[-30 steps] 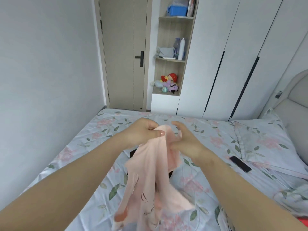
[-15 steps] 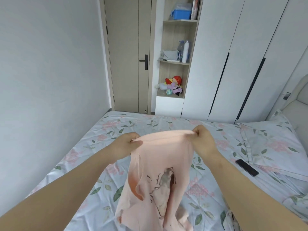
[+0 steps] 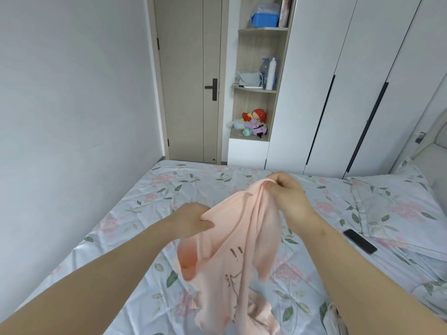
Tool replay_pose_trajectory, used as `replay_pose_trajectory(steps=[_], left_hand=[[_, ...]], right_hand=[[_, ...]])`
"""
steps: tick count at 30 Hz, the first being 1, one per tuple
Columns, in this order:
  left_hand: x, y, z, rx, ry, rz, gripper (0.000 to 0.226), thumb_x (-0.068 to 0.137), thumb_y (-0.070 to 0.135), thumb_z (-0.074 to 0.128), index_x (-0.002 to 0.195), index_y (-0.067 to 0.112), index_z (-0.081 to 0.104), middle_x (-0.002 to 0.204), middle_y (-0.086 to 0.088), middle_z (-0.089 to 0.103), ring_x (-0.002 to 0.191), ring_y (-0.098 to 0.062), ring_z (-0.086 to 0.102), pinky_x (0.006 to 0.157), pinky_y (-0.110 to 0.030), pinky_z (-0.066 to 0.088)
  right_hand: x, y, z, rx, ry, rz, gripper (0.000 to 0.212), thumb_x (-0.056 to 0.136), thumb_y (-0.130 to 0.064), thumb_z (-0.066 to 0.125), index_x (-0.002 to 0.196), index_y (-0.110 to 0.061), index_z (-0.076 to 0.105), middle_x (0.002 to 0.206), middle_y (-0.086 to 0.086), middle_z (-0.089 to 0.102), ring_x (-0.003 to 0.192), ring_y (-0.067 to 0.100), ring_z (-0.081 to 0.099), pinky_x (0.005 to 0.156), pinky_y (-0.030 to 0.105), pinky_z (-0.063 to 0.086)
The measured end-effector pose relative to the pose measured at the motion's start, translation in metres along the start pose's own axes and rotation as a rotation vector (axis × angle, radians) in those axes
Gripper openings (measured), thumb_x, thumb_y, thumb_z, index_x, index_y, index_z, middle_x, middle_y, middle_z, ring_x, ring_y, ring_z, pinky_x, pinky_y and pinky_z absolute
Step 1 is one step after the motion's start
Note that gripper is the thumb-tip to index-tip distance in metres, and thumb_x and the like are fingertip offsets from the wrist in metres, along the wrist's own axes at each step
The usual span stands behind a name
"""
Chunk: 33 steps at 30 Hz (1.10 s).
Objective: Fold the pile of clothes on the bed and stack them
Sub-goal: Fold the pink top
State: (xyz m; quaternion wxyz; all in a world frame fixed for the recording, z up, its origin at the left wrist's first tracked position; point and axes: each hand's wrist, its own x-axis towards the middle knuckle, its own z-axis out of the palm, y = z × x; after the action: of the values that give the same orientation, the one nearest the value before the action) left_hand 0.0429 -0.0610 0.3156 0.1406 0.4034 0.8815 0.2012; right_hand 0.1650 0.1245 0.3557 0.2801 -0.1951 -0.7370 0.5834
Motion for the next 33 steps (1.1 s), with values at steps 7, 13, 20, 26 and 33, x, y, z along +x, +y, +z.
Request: replay_pose_trajectory(steps=[7,13,20,26,33], left_hand=[[-0.021,-0.025,0.007,-0.292,0.183,-0.128,0.026,0.100,0.033,0.042,0.084,0.016,0.055,0.082,0.000,0.056,0.081,-0.017,0.052,0.065,-0.018,0.037],[-0.048,-0.003,-0.032,-0.572,0.282,-0.003,0.024,0.086,0.031,0.066,0.078,0.012,0.054,0.063,0.007,0.044,0.055,-0.006,0.042,0.054,-0.019,0.032],[-0.097,-0.017,-0.082,-0.407,-0.245,-0.071,0.027,0.073,-0.001,0.076,0.097,0.009,0.067,0.088,-0.001,0.068,0.084,-0.014,0.064,0.075,-0.023,0.052],[-0.130,-0.046,-0.087,-0.690,0.152,-0.051,0.014,0.094,0.014,0.055,0.085,0.005,0.061,0.083,-0.010,0.058,0.078,-0.021,0.053,0.074,-0.034,0.040],[-0.188,-0.065,-0.091,-1.052,0.316,-0.005,0.018,0.099,0.023,0.047,0.090,0.011,0.058,0.077,-0.003,0.063,0.063,-0.013,0.060,0.055,-0.021,0.051]], right_hand=[[0.003,-0.002,-0.037,0.003,0.219,0.067,0.025,0.090,-0.008,0.047,0.068,-0.021,0.048,0.064,-0.005,0.046,0.056,0.010,0.040,0.050,0.022,0.031],[-0.011,-0.011,-0.048,0.012,0.316,0.093,0.023,0.089,-0.010,0.046,0.069,-0.019,0.044,0.067,-0.004,0.042,0.057,0.012,0.036,0.050,0.025,0.029],[-0.041,-0.025,-0.049,0.048,0.375,0.095,0.021,0.095,-0.016,0.040,0.074,-0.017,0.041,0.070,-0.001,0.041,0.061,0.016,0.035,0.056,0.028,0.029],[-0.077,-0.036,-0.025,0.009,0.469,0.031,0.009,0.095,-0.019,0.041,0.091,-0.012,0.046,0.074,-0.002,0.044,0.075,0.020,0.041,0.061,0.029,0.034],[-0.145,-0.060,0.032,0.062,0.568,-0.013,0.016,0.097,-0.022,0.043,0.083,-0.015,0.047,0.075,-0.005,0.046,0.080,0.019,0.044,0.060,0.024,0.036]])
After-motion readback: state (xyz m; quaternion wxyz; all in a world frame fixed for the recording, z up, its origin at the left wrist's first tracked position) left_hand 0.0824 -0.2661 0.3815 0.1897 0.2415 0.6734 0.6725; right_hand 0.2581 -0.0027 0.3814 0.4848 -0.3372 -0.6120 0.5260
